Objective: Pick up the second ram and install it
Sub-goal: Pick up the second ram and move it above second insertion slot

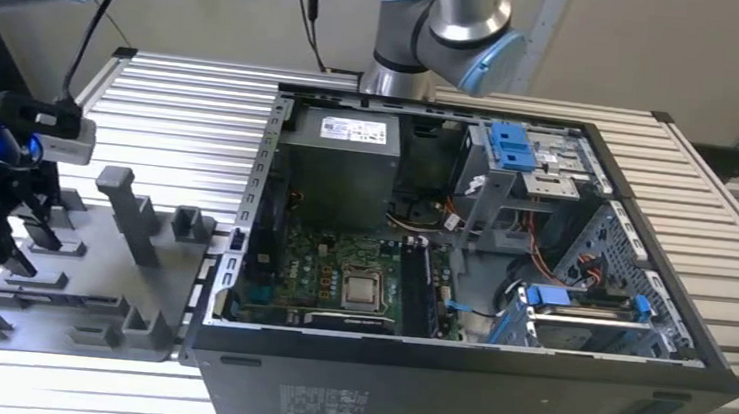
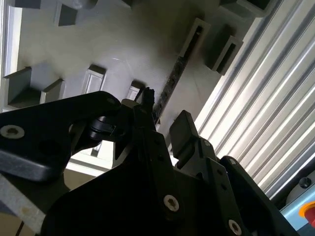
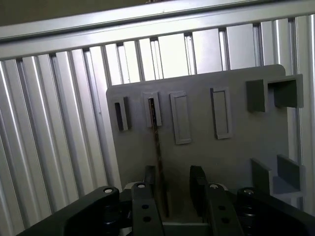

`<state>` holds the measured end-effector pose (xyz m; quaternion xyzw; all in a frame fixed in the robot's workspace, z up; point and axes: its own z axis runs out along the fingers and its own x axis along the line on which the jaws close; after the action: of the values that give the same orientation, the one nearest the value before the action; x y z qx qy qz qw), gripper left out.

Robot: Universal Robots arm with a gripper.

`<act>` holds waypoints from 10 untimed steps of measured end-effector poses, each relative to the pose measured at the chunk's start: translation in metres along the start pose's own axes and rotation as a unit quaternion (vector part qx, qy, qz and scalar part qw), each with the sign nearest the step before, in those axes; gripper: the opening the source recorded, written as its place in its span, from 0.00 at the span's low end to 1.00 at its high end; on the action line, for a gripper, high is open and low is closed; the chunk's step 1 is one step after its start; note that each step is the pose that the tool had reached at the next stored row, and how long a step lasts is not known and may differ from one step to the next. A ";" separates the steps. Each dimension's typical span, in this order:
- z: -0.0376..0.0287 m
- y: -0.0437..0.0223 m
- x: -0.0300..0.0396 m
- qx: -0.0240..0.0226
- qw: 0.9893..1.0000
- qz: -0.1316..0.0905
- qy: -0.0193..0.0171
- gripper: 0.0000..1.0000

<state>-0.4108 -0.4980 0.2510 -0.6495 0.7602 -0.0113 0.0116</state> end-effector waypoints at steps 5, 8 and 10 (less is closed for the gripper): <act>0.0035 0.0001 0.0000 -0.001 1.000 -0.001 0.000 0.42; 0.0054 0.0002 0.0000 -0.003 1.000 -0.002 0.001 0.42; 0.0074 0.0003 0.0000 -0.004 1.000 -0.002 0.001 0.42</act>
<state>-0.4109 -0.4980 0.2436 -0.6509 0.7591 -0.0088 0.0088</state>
